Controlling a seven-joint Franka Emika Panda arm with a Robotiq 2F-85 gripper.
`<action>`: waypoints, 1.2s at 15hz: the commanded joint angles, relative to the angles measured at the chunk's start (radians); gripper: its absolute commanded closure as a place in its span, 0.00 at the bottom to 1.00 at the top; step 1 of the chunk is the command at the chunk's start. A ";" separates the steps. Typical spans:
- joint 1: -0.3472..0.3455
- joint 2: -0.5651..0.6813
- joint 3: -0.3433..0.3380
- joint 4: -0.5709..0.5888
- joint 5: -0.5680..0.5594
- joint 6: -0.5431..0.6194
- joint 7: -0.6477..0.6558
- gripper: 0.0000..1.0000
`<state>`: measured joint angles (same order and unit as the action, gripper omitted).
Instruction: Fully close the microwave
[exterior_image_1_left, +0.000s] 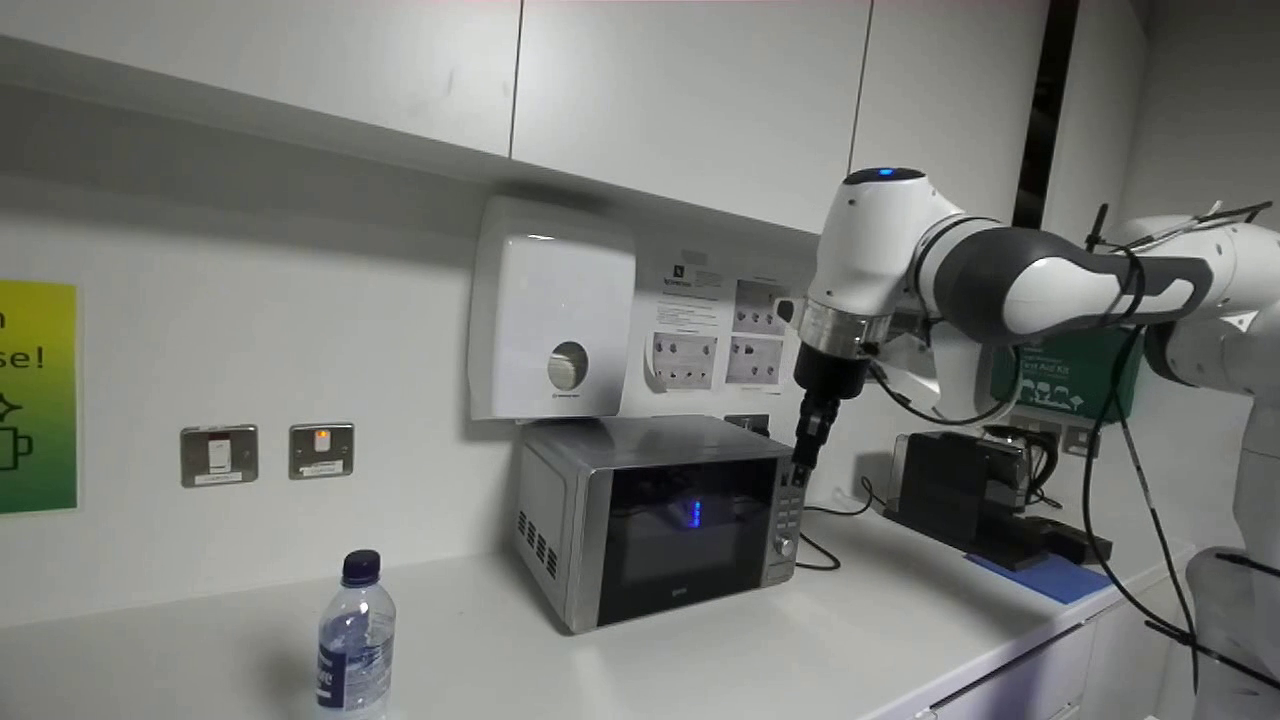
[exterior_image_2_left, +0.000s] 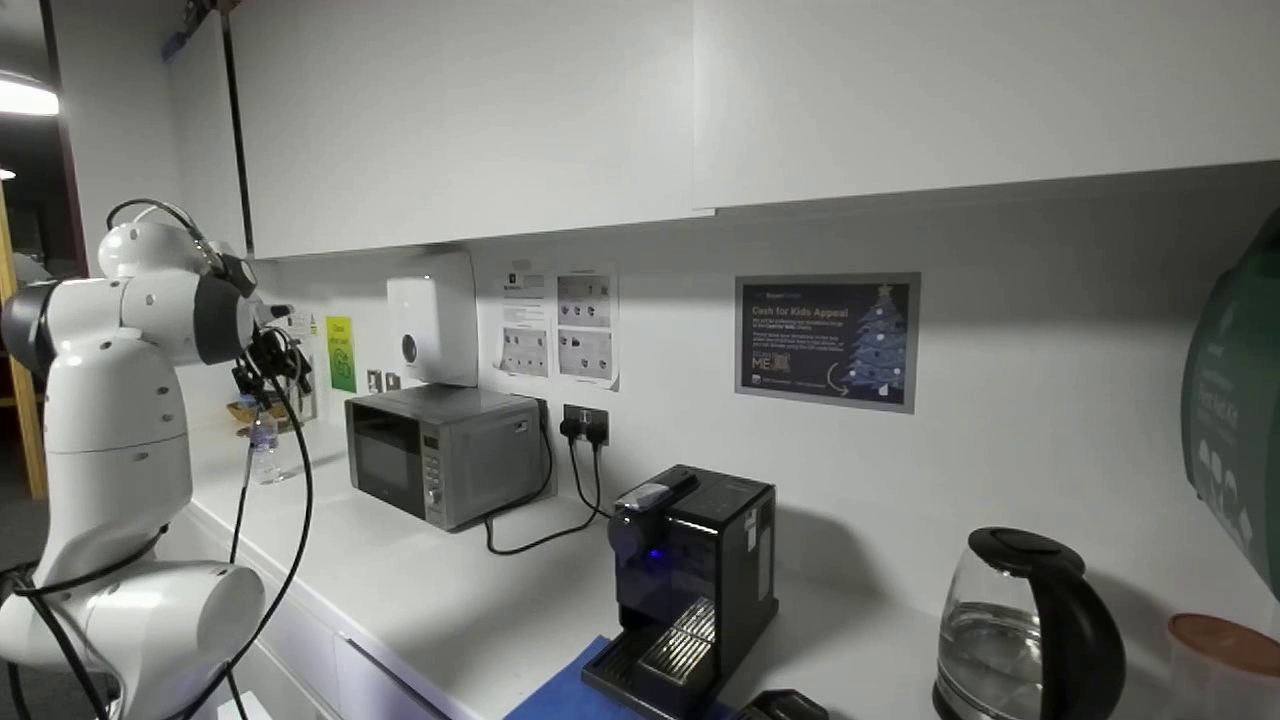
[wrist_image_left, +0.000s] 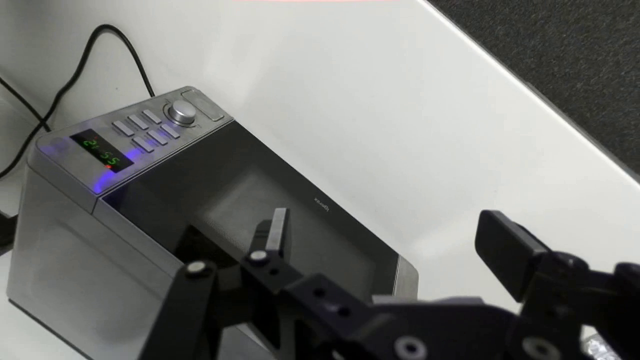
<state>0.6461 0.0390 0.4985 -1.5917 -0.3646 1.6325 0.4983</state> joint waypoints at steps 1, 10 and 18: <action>0.009 -0.087 0.011 -0.010 -0.029 -0.089 -0.019 0.00; -0.041 -0.250 0.034 -0.038 -0.073 -0.231 0.034 0.00; -0.132 -0.280 0.062 -0.030 -0.048 -0.222 0.044 0.00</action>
<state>0.5627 -0.2384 0.5214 -1.6282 -0.4219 1.4104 0.5506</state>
